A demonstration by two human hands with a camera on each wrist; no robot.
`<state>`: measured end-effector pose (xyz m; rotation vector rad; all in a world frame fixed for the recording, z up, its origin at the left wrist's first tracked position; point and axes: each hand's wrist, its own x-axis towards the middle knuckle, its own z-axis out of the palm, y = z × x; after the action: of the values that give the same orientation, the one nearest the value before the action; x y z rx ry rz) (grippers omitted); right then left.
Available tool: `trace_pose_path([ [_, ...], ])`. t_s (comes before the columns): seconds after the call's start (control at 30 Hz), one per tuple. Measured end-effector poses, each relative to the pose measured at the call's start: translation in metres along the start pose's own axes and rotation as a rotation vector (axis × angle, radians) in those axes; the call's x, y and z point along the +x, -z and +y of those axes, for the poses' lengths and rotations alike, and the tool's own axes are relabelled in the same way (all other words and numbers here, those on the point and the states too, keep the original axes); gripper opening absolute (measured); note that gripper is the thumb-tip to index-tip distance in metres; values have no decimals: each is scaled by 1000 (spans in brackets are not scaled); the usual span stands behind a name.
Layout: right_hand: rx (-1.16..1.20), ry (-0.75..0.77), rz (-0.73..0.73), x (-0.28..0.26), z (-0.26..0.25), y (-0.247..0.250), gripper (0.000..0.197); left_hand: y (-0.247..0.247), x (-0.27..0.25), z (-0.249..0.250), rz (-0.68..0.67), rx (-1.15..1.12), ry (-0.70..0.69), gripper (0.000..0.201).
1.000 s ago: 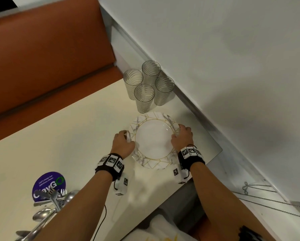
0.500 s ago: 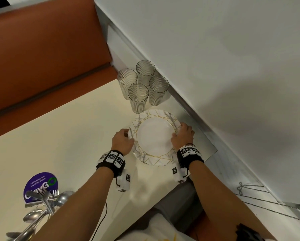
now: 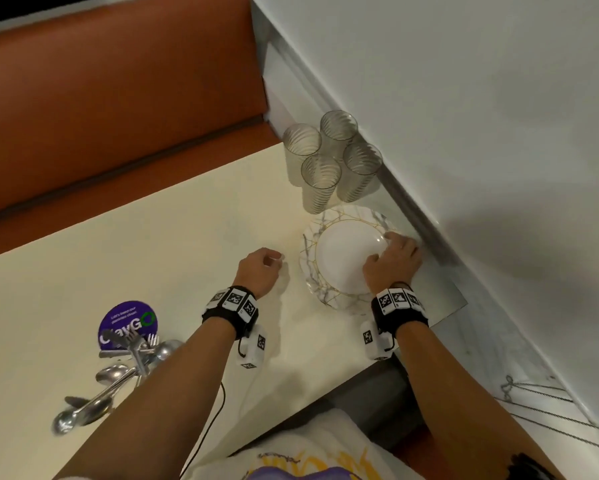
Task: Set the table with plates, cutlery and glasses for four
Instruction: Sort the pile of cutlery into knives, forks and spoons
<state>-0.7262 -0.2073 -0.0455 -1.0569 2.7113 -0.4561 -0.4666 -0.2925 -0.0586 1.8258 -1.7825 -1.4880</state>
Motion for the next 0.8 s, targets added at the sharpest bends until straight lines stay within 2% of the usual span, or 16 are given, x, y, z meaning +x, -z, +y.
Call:
trace_pose_path([
  [0.07,51,84,-21,-20,-21,-6,52,17,-14,-16,43,-30,-4,16],
  [0.2,135,291,-162,-68,-73,-30,40,54,-49,-58,131,-86,-14,15],
  [0.33,298,471,-259,-135,-125,-63,33,100,-92,-112,240,-93,3,16],
  [0.5,304,599,-486,-218,-178,-102,27,157,-145,-186,306,-44,42,11],
  [0.67,196,718,-622,-283,-210,-124,19,185,-191,-242,261,35,35,11],
  [0.73,130,737,-627,-299,-214,-128,12,188,-204,-255,214,82,32,7],
  [0.8,5,760,-618,-309,-214,-131,16,188,-212,-264,186,144,34,4],
])
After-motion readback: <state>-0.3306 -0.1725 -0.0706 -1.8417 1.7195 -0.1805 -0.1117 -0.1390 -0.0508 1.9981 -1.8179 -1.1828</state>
